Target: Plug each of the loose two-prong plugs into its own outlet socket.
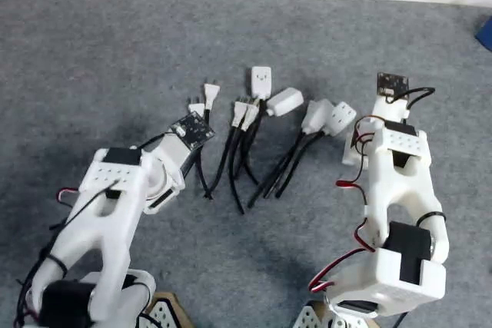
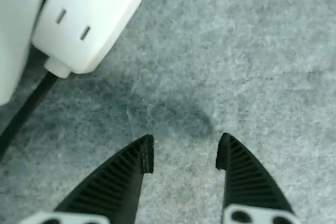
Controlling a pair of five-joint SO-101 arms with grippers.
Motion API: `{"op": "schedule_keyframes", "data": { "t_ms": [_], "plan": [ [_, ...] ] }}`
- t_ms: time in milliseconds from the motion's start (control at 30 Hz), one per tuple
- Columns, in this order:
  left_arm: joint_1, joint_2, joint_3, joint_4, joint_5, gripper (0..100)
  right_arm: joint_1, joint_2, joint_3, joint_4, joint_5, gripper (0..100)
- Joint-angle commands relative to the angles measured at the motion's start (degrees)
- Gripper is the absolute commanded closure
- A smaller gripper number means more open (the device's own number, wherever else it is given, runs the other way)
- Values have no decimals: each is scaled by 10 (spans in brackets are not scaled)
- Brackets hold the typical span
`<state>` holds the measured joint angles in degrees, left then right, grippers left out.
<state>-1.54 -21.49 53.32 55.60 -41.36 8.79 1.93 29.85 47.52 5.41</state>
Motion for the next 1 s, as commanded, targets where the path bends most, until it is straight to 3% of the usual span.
{"op": "schedule_keyframes", "data": {
  "t_ms": [0,233,733,967],
  "plan": [
    [0,59,-36,-40,-7,808,-9,-7,-1,-11,7,793],
    [-21,182,-128,-47,-9,808,-9,-7,-1,-11,7,793],
    [-92,294,-251,0,-122,808,-9,-6,0,-22,7,793],
    [-122,374,-315,14,-134,811,-9,-6,0,-22,7,793]
  ]
}}
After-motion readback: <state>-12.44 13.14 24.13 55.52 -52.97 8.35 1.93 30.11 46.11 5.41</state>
